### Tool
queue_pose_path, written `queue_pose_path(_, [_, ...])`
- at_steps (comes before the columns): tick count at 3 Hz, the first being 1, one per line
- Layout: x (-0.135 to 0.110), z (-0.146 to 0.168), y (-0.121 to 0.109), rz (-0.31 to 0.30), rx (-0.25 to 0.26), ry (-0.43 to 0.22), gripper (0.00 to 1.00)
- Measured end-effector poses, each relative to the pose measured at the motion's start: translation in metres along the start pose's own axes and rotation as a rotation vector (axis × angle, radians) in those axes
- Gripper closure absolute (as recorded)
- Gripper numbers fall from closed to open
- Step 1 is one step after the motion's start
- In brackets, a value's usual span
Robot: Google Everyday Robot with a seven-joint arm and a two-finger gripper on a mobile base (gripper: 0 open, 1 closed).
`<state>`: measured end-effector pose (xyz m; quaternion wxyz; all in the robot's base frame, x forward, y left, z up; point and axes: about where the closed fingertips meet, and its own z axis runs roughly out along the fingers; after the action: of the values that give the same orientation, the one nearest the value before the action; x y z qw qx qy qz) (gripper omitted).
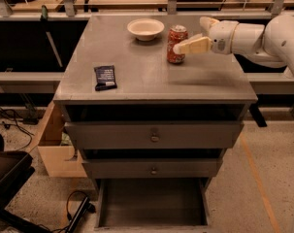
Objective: Place coke can into bottom drawer
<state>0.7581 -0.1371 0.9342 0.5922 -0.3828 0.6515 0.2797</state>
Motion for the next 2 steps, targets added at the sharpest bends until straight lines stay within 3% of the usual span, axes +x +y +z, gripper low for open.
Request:
queue_pose_path(1, [0.001,0.026,0.008,0.025,-0.016,-0.04,0.0])
queue_pose_path(2, [0.007,0.043,0.014,0.052,-0.024,-0.068,0.18])
